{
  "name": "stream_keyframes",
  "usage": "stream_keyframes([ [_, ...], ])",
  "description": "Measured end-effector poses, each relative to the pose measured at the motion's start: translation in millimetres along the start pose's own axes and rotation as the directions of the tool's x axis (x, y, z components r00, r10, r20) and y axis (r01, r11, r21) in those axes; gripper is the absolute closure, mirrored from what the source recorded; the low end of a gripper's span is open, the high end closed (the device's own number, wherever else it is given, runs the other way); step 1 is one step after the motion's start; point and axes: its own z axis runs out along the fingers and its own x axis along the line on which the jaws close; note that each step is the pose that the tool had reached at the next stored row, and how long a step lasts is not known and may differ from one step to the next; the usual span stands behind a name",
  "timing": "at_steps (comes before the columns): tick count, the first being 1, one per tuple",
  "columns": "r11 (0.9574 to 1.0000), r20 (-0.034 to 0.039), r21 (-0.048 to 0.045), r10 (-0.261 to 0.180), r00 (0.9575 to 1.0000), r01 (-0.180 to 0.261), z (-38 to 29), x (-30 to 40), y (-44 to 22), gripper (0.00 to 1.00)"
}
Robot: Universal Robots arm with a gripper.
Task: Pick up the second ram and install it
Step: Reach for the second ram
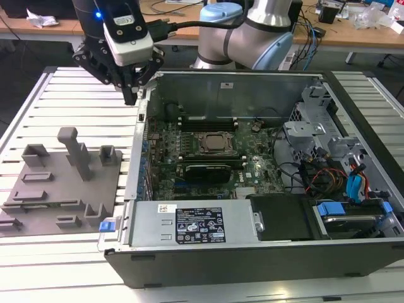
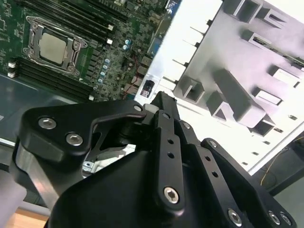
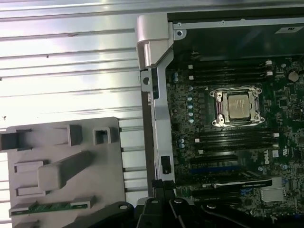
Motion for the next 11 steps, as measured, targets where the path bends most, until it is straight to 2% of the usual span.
stream_keyframes([
  [4, 1.0000, 0.0000, 0.0000, 0.000, 1.0000, 0.000, 0.0, 9.0, -0.7, 0.89],
  [11, 1.0000, 0.0001, 0.0000, 0.000, 1.0000, 0.000, -0.2, 31.4, -2.4, 0.89],
])
